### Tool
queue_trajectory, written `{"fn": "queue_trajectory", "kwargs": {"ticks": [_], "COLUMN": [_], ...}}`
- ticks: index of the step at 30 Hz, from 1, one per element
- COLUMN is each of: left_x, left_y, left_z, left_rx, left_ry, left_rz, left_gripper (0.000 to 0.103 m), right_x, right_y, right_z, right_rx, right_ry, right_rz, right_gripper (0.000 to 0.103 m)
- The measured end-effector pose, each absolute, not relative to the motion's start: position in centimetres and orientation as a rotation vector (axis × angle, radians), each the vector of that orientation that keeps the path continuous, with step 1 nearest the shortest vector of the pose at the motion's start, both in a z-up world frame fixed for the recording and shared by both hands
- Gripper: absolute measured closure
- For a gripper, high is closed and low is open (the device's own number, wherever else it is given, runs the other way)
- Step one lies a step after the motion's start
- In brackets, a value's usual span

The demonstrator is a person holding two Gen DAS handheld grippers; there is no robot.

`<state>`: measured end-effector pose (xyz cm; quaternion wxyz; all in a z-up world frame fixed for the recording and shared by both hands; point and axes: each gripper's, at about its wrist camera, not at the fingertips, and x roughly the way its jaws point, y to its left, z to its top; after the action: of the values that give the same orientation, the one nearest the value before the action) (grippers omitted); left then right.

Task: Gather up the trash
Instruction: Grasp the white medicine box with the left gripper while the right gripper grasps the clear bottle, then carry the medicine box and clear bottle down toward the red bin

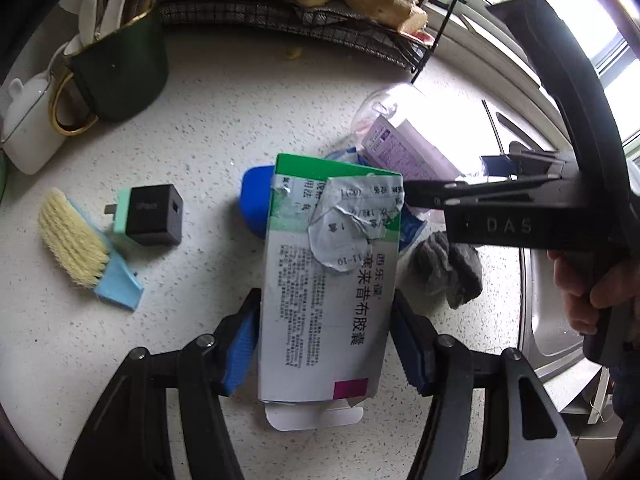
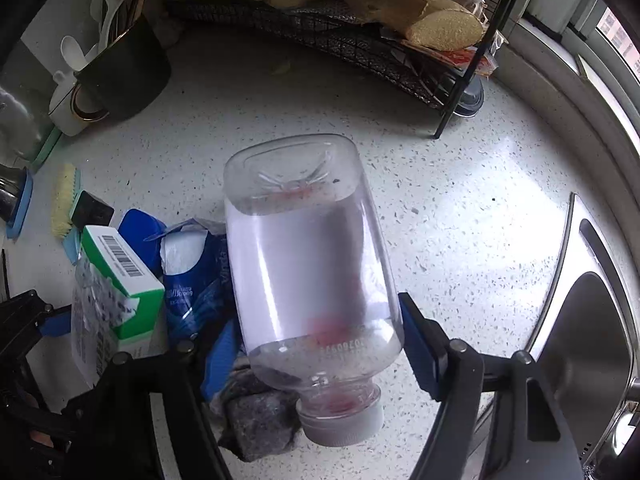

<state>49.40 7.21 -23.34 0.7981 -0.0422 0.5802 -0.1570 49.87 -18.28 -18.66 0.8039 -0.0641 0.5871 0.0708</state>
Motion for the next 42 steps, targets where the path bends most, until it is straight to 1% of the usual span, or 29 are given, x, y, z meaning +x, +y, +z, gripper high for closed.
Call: {"fn": "queue_trajectory", "kwargs": {"ticks": [3,11,19,24,31,42], "left_x": [49.0,46.3,41.6,36.5,28.0,13.7], "left_y": [7.8,7.7,5.2,3.3,-0.9,-6.6], "left_z": [-22.5,-19.9,-16.9,-14.8,-12.3,-11.8], "left_rx": [-0.091,-0.035,0.075,0.137,0.196,0.249], "left_ry": [1.229,1.19,1.146,1.114,1.081,1.062], "left_rz": [-0.329,-0.347,-0.394,-0.423,-0.447,-0.444], "left_gripper": [0.044,0.044,0.044,0.044,0.044,0.044], "right_x": [49.0,45.6,37.9,32.5,23.9,10.0], "right_y": [-18.7,-19.6,-20.7,-23.2,-24.4,-25.2], "right_z": [-18.3,-14.7,-11.3,-9.5,-8.8,-9.6], "right_rx": [-0.126,-0.123,-0.133,-0.124,-0.099,-0.065], "right_ry": [1.231,1.171,1.128,1.097,1.063,1.026], "right_rz": [0.13,0.1,0.11,0.122,0.142,0.181], "right_gripper": [0.033,0.033,0.033,0.033,0.033,0.033]}}
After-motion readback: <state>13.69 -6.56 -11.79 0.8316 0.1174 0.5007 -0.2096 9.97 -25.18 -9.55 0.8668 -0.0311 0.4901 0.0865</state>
